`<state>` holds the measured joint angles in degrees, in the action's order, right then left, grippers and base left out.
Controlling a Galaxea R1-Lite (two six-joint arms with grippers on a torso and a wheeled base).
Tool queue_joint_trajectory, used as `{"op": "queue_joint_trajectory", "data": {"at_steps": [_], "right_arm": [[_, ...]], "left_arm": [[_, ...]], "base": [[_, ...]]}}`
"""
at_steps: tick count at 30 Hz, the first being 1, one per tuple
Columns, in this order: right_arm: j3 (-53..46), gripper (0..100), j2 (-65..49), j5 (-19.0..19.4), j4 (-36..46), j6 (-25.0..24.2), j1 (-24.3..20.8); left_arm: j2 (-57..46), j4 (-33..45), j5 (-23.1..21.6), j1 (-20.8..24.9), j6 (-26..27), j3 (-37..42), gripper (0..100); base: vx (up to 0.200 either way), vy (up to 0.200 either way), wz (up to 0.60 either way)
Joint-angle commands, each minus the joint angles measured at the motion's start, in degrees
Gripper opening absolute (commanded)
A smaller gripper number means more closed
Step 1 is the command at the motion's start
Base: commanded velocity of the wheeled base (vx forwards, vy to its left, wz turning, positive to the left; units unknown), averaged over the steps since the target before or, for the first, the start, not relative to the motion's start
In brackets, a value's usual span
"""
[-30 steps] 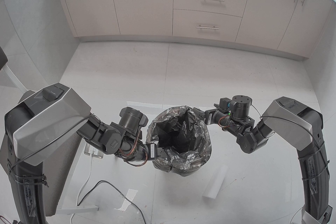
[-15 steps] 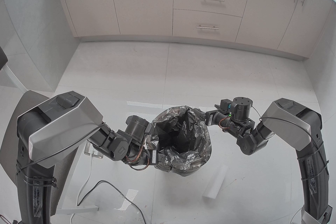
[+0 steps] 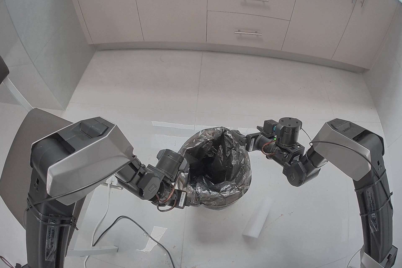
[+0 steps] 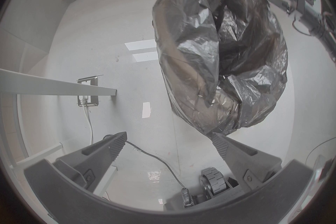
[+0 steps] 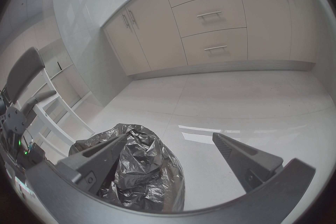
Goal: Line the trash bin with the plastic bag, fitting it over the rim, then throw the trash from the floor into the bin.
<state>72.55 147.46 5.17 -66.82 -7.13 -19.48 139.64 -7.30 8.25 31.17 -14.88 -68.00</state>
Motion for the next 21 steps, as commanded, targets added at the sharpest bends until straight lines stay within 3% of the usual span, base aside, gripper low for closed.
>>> {"op": "queue_joint_trajectory", "data": {"at_steps": [1, 12, 21], "right_arm": [[0.0, 100, 0.4, 0.0, -0.1, 0.0, 0.0], [-2.4, 100, -1.5, 0.0, -0.7, 0.4, -1.8], [6.9, 100, 5.1, -1.2, 6.5, 1.6, 0.3]], "left_arm": [[1.7, 0.0, 0.3, 0.6, 0.7, 0.0, 100], [-1.7, -0.6, -0.3, 0.6, -0.8, 0.4, 100], [-8.2, -0.4, -2.5, 2.4, -3.2, 2.4, 100]], "base": [[0.000, 0.000, 0.00], [0.000, 0.000, 0.00], [0.000, 0.000, 0.00]]}}
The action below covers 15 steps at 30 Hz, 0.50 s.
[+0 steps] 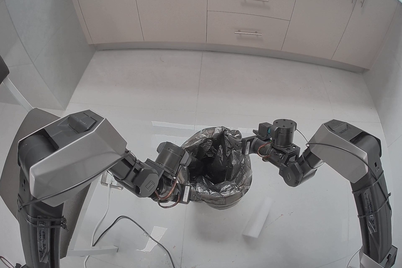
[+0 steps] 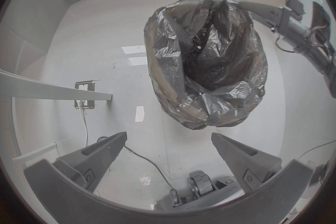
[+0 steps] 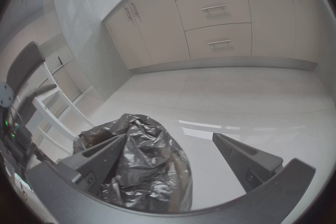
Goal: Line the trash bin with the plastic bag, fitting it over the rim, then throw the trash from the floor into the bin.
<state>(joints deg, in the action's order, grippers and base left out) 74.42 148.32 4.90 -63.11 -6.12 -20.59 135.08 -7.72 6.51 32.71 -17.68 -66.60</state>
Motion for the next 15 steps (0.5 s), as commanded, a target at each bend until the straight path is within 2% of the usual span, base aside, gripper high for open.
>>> {"op": "queue_joint_trajectory", "data": {"at_steps": [1, 2, 5, 15], "right_arm": [[5.0, 100, 4.3, -0.9, 2.8, 0.6, 1.4], [7.6, 100, 5.7, -2.2, 4.2, 0.7, 1.9], [10.2, 100, 7.2, -2.6, 6.5, 1.0, 2.2], [10.3, 100, 8.0, -2.7, 7.5, 2.3, 1.5]], "left_arm": [[-3.6, 0.0, -0.7, 0.9, -0.4, 1.0, 100], [-4.0, 0.0, -0.9, 0.9, -0.8, 1.1, 100], [-4.4, -0.1, -2.2, 0.9, -1.5, 0.9, 100], [-8.3, -0.1, -4.5, 0.8, -3.2, 0.4, 100]], "base": [[0.000, 0.000, 0.00], [0.000, 0.000, 0.00], [0.000, 0.000, 0.00], [0.000, 0.000, 0.00]]}}
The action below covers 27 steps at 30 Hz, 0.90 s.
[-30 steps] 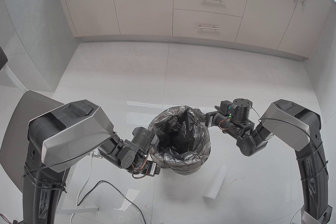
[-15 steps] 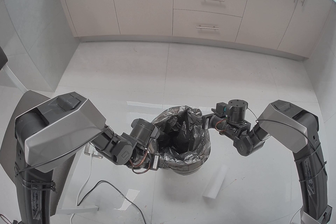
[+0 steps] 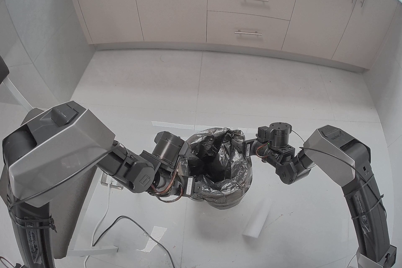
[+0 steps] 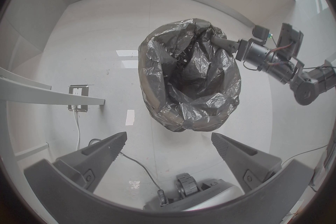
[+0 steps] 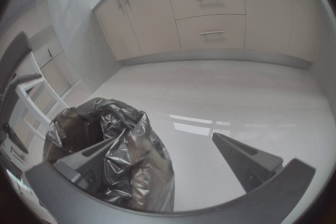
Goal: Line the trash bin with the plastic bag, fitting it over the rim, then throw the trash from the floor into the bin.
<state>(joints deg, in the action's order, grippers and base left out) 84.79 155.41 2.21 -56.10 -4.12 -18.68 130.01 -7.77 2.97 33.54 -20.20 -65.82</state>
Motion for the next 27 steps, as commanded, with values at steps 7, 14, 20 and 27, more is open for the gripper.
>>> {"op": "queue_joint_trajectory", "data": {"at_steps": [7, 14, 20, 27], "right_arm": [[0.2, 100, 1.5, -0.1, 2.5, 1.1, -0.4], [-5.6, 100, -4.4, -1.2, 2.1, 1.1, -2.2], [-17.4, 100, -18.6, -1.3, 2.4, 1.2, -5.5], [-33.5, 100, -35.2, -1.3, 1.8, 0.3, -6.6]], "left_arm": [[-9.6, 0.3, -2.5, -0.3, -1.2, -0.3, 100], [-18.7, 0.8, -2.4, -1.0, -1.9, 0.2, 100], [-27.9, 7.2, -2.0, -1.8, -1.4, -1.9, 100], [-42.3, 11.3, 2.2, -4.4, -1.3, 2.3, 100]], "base": [[0.000, 0.000, 0.00], [0.000, 0.000, 0.00], [0.000, 0.000, 0.00], [0.000, 0.000, 0.00]]}}
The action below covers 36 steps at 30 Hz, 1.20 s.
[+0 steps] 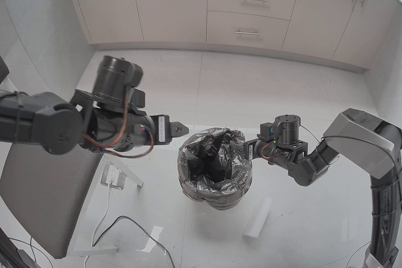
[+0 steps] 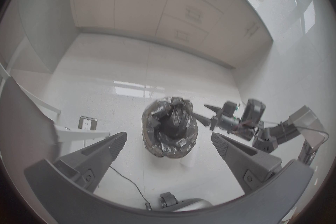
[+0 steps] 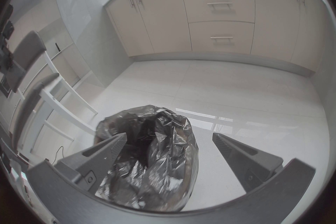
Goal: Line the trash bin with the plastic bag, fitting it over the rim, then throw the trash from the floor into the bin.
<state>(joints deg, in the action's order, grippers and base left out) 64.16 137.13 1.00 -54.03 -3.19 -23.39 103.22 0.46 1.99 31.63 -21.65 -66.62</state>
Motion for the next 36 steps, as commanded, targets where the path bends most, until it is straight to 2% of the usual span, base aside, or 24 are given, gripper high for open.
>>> {"op": "queue_joint_trajectory", "data": {"at_steps": [1, 6, 9, 11, 14, 16, 18, 22, 23, 26, 27, 31, 34, 36], "right_arm": [[-14.6, 100, -18.7, -0.1, -0.3, -0.9, -1.6], [-21.3, 100, -23.3, -2.0, -0.4, -3.2, 0.3], [-24.3, 100, -23.1, -9.2, -2.5, -3.4, 0.7], [-27.6, 100, -22.9, -12.2, -6.4, -3.1, 0.5], [-33.7, 100, -22.7, -12.2, -15.9, -1.0, 0.1], [-35.7, 100, -21.6, -12.5, -20.1, 2.5, 0.2], [-37.2, 100, -21.8, -12.7, -20.9, 4.2, 0.6], [-36.7, 100, -21.8, -12.7, -19.4, 4.2, 1.6], [-33.3, 100, -21.5, -12.7, -15.3, 3.9, 4.1], [-26.2, 100, -21.3, -12.5, -4.9, 3.2, 6.4], [-20.2, 100, -21.0, -12.4, 2.4, 1.6, 7.6], [-3.0, 100, -16.5, -12.3, 19.3, -4.2, 8.5], [7.3, 100, -11.1, -12.3, 26.3, -6.0, 8.5], [11.4, 100, -7.9, -12.4, 27.9, -5.9, 8.5]], "left_arm": [[-17.9, 3.1, 3.6, -3.2, 0.2, 4.4, 100], [-29.4, 6.8, 3.8, -5.9, -0.6, 9.5, 100], [-38.4, 9.7, 3.8, -5.9, -2.0, 14.7, 100], [-42.8, 10.3, 3.8, -6.0, -2.1, 17.2, 100], [-47.4, 10.5, 3.8, -6.5, -2.8, 20.8, 100], [-48.1, 10.4, 3.8, -7.4, -3.7, 22.7, 100], [-48.5, 10.4, 3.7, -7.7, -5.4, 23.8, 100], [-50.1, 10.6, 3.8, -7.8, -8.7, 25.0, 100], [-53.2, 10.7, 3.9, -8.3, -9.3, 26.6, 100], [-57.5, 10.7, 4.3, -11.0, -8.9, 28.6, 100], [-59.9, 10.8, 5.8, -12.7, -8.8, 29.7, 100], [-68.0, 12.8, 11.2, -15.6, -7.9, 34.6, 100], [-76.4, 14.6, 13.1, -16.9, -5.5, 38.7, 100], [-81.7, 16.4, 13.5, -18.6, -3.9, 40.3, 100]], "base": [[0.000, 0.000, 0.00], [0.000, 0.000, 0.00], [0.000, 0.000, 0.00], [0.000, 0.000, 0.00], [0.000, 0.000, 0.00], [0.000, 0.000, 0.00], [0.000, 0.000, 0.00], [0.000, 0.000, 0.00], [0.000, 0.000, 0.00], [0.000, 0.000, 0.00], [0.000, 0.000, 0.00], [0.000, 0.000, 0.00], [0.000, 0.000, 0.00], [0.000, 0.000, 0.00]]}}
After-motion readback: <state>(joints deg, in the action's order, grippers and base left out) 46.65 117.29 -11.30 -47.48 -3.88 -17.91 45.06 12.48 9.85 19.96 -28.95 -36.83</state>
